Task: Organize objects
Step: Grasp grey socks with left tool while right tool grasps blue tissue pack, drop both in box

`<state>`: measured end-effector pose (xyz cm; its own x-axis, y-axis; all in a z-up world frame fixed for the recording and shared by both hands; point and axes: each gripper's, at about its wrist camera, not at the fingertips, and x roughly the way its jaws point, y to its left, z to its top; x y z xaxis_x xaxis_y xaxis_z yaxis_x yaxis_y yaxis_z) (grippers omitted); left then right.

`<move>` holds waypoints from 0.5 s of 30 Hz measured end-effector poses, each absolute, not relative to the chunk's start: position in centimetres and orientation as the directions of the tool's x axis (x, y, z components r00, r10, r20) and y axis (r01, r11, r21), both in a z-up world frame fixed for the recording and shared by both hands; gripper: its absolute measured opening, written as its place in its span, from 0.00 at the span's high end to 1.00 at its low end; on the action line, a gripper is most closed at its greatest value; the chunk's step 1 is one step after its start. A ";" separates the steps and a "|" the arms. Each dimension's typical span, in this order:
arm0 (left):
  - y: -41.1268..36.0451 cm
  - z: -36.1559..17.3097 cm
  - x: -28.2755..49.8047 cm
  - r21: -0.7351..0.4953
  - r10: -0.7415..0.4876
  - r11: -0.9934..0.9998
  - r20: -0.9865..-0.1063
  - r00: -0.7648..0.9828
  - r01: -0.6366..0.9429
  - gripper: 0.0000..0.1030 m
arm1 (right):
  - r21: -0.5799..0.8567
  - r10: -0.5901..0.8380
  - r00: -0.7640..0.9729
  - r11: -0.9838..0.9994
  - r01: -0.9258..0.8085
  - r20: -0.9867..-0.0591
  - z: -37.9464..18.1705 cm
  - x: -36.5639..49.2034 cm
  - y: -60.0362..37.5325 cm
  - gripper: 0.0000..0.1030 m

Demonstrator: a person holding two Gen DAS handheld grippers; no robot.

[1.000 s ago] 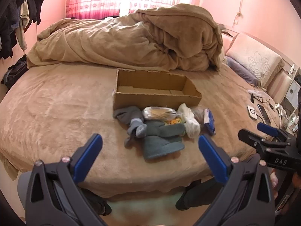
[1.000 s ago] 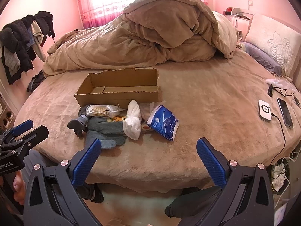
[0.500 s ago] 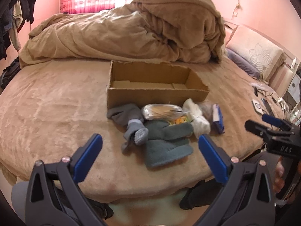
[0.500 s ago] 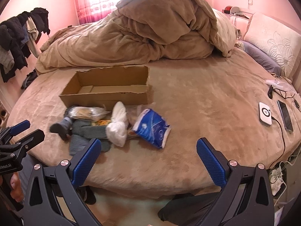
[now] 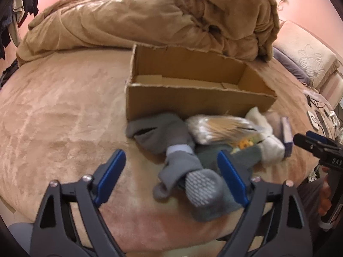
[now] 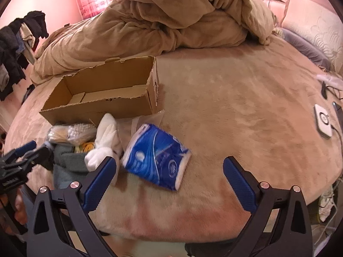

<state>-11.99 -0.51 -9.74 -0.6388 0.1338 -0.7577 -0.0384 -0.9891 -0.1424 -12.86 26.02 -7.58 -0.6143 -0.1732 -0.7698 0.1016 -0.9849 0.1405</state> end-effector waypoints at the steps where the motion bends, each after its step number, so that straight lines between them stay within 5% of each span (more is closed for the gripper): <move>1: -0.7 -10.2 -12.3 -0.146 0.137 -0.989 -0.765 -0.630 -0.036 0.19 | 0.149 -0.182 -0.612 -0.983 0.105 -0.769 -7.8 -13.2 26.0 0.02; 5: -1.5 -11.6 -13.0 -0.192 0.176 -0.980 -0.767 -0.617 -0.041 0.24 | 0.187 -0.213 -0.580 -0.977 0.105 -0.786 -9.6 -14.7 26.1 0.03; 15: -0.8 -11.3 -12.6 -0.248 0.258 -0.963 -0.739 -0.622 -0.105 0.68 | 0.336 -0.352 -0.538 -0.933 0.131 -0.766 -11.7 -14.7 27.3 0.18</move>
<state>-12.60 -0.83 -11.35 -0.6217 0.2584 -0.7394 -0.1053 -0.9630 -0.2481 -14.71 27.29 -11.70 -0.5385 -0.3518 -0.7657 0.1311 -0.9326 0.3363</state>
